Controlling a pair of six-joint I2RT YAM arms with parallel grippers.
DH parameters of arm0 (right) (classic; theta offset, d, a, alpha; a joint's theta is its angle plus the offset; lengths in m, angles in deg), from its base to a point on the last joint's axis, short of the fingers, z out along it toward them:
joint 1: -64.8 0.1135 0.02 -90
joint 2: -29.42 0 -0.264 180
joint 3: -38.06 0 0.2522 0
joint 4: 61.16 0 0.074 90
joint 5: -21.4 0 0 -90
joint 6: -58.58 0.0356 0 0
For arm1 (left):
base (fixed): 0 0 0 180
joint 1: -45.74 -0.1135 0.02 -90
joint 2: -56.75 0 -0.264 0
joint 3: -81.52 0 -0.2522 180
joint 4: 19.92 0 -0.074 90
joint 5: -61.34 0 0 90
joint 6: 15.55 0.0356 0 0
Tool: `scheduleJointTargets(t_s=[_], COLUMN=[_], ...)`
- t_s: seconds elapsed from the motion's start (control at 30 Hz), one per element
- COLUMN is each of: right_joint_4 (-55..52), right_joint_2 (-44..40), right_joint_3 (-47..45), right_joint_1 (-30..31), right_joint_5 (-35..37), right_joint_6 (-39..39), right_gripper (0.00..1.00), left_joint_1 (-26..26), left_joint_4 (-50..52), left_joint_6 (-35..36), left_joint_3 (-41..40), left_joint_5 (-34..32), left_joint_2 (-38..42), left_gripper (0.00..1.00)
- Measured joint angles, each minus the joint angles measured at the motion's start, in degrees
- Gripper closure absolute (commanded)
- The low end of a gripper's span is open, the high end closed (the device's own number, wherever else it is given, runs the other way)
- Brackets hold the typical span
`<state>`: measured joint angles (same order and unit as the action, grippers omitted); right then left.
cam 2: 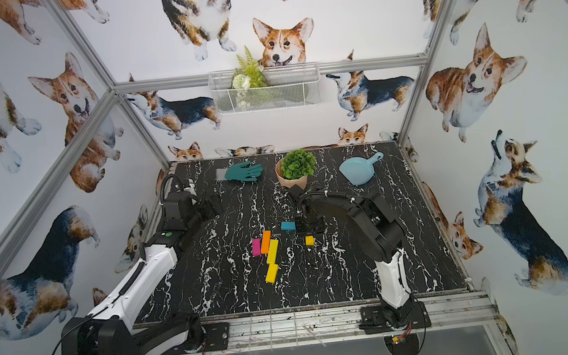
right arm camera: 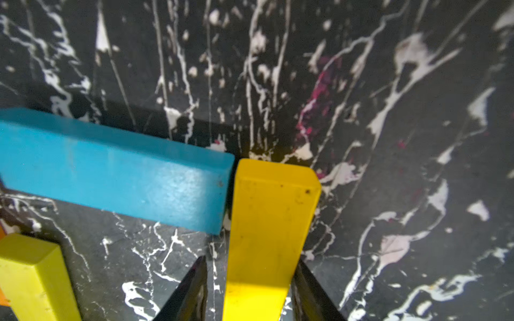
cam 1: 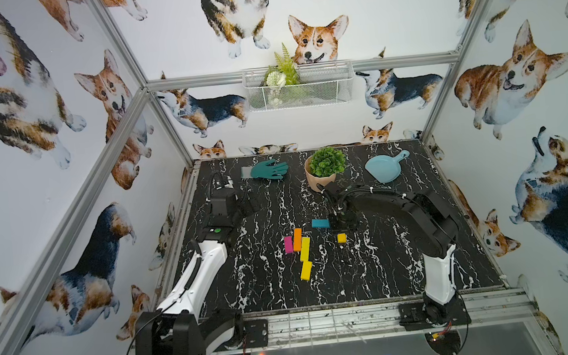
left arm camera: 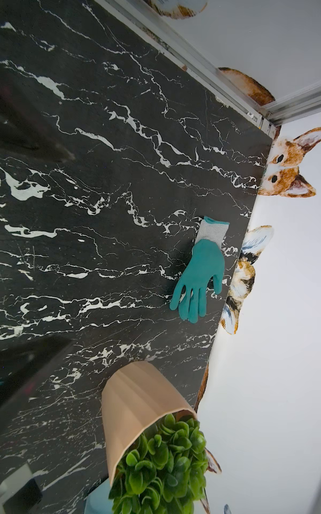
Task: Assemble the letter p with building blocks
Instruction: Assemble the building block at the center of the board.
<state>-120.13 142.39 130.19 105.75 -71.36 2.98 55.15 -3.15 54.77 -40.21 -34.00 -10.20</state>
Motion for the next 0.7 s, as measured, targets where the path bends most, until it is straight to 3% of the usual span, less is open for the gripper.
scheduleJointTargets(t_s=[0.7], right_joint_4=[-0.07], right_joint_2=[0.90], right_joint_3=[1.25], right_joint_1=[0.68], right_joint_5=[3.30], right_joint_6=[-1.73], right_gripper=[0.64], left_joint_1=[0.00], left_joint_4=[0.35], left_joint_6=[0.24], left_joint_3=[0.50], left_joint_5=[-0.72], left_joint_2=[0.61], left_gripper=[0.00])
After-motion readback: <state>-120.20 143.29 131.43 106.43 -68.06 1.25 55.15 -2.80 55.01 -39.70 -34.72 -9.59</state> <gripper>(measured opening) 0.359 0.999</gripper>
